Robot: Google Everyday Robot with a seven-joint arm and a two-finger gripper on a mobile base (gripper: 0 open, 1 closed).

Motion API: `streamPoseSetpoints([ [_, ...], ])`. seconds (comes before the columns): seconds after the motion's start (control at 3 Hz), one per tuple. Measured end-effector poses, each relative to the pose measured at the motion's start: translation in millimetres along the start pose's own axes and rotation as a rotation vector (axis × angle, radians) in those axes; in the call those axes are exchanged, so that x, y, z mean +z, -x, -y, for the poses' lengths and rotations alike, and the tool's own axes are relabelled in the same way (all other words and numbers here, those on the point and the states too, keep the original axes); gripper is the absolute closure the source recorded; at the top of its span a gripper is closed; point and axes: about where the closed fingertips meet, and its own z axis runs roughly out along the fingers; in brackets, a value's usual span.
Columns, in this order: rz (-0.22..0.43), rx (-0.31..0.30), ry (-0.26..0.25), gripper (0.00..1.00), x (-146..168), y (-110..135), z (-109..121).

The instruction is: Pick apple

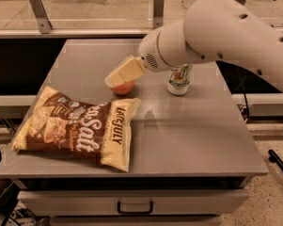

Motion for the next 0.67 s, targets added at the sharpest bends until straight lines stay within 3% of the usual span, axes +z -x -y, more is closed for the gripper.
streamPoseSetpoints([
  [0.33, 0.006, 0.074, 0.006, 0.00, 30.3, -27.3, 12.1],
  [0.67, 0.006, 0.074, 0.006, 0.00, 30.4, -27.2, 12.0],
])
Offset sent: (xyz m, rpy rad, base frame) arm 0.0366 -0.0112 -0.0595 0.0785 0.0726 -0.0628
